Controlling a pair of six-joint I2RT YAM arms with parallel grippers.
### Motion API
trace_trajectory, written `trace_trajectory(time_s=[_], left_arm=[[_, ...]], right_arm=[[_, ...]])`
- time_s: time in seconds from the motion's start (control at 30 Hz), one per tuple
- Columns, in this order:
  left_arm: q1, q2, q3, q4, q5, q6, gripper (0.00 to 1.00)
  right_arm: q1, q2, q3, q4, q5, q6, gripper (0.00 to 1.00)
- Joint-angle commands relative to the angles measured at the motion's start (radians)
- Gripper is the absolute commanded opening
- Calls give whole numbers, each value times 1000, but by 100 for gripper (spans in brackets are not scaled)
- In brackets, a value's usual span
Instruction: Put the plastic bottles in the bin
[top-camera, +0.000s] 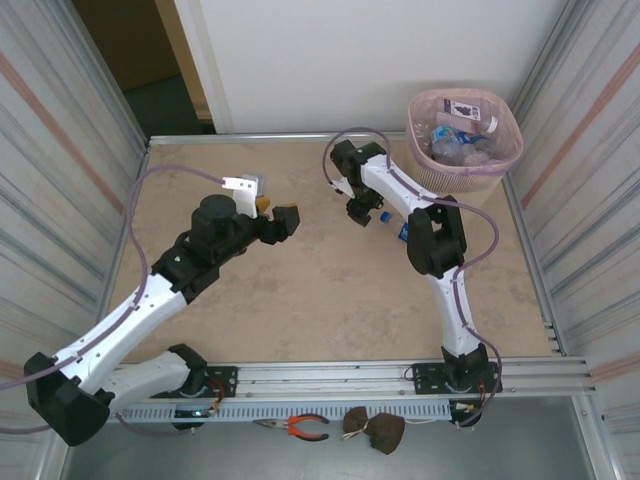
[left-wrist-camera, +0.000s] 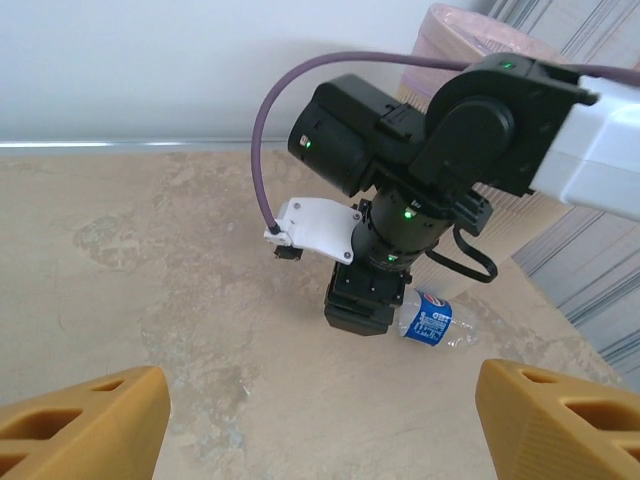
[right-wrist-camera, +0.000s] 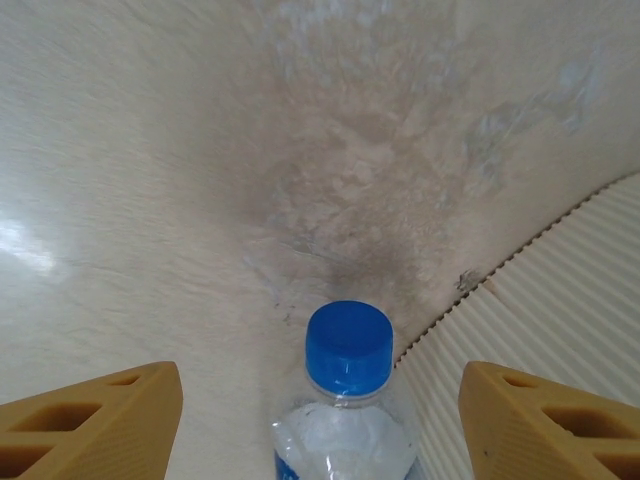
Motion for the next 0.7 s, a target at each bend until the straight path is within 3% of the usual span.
trace_trajectory(time_s=[0.0, 0.23, 0.67], left_arm=[[8, -35, -12, 18, -26, -17, 81], [11, -56, -39, 45, -41, -27, 81], [22, -61, -48, 50, -35, -39, 81]], right_arm=[[-27, 31, -38, 23, 52, 26, 71], [-47, 56, -122, 100, 56, 19, 69], [-61, 55, -171, 130, 41, 19, 54]])
